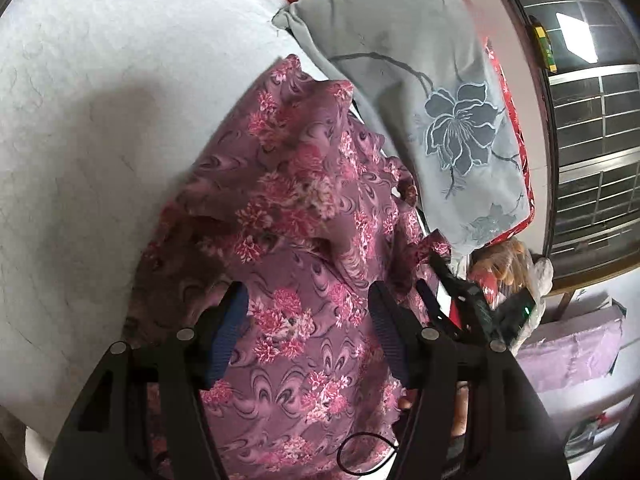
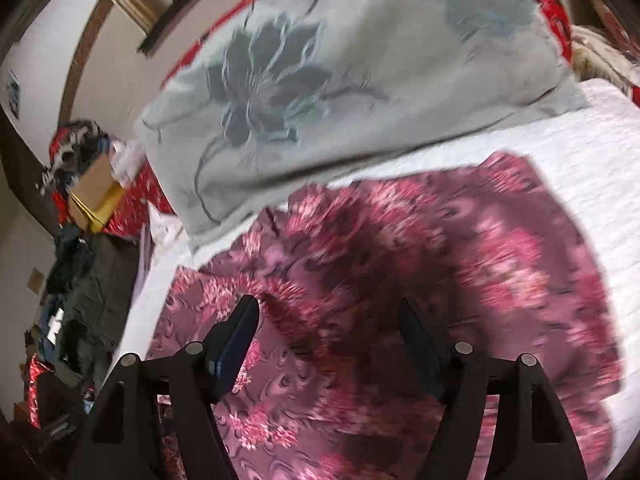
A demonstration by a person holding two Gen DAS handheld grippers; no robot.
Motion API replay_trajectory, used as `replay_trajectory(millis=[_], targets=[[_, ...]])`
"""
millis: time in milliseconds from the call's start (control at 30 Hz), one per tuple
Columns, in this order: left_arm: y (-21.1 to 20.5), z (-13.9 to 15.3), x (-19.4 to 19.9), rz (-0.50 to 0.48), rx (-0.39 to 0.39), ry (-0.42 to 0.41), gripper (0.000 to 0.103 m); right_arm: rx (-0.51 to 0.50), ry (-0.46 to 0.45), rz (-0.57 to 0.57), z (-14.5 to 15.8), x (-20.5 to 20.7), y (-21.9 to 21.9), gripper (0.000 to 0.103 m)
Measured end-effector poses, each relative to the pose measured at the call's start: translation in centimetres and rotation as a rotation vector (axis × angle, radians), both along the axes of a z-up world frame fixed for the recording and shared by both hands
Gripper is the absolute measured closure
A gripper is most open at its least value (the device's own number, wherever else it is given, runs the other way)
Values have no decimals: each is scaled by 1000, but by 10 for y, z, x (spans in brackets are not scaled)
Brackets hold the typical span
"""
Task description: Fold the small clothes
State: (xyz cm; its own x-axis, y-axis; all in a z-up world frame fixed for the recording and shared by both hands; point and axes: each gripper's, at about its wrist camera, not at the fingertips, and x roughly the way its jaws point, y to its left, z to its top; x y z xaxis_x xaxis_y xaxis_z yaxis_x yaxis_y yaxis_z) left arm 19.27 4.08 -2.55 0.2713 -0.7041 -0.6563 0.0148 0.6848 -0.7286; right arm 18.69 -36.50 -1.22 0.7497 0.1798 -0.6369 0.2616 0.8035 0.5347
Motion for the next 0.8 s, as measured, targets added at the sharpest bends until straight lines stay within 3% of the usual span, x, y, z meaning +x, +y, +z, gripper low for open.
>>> replay_trajectory(millis=[100, 133, 167, 200, 233, 333, 433, 500, 533, 600, 667, 733, 800], targets=[[1, -3, 6, 22, -11, 31, 42, -123, 99, -3, -10, 20, 19, 31], [2, -4, 8, 28, -13, 36, 42, -157, 115, -11, -13, 24, 22, 50], [5, -3, 9, 39, -14, 35, 42, -153, 100, -8, -12, 22, 17, 79], [7, -3, 9, 45, -15, 30, 42, -112, 54, 1, -8, 17, 10, 90], [9, -4, 9, 51, -15, 28, 42, -74, 18, -13, -5, 11, 0, 92], [16, -10, 12, 71, -42, 54, 42, 17, -30, -99, -3, -17, -38, 92], [19, -19, 14, 93, -86, 86, 42, 83, 47, -169, -21, -45, -76, 85], [18, -22, 14, 96, -109, 101, 42, 128, 24, -213, -23, -64, -90, 70], [17, -22, 14, 95, -112, 104, 42, 159, 4, -224, -22, -71, -94, 44], [12, -23, 16, 93, -107, 112, 42, 216, -47, -261, -23, -80, -99, 26], [8, -24, 19, 94, -106, 122, 42, 228, -53, -249, -25, -71, -95, 26], [5, -23, 24, 104, -99, 133, 42, 195, 9, -219, -32, -51, -88, 27], [5, -20, 27, 108, -113, 136, 42, 161, 36, -195, -32, -35, -78, 59]])
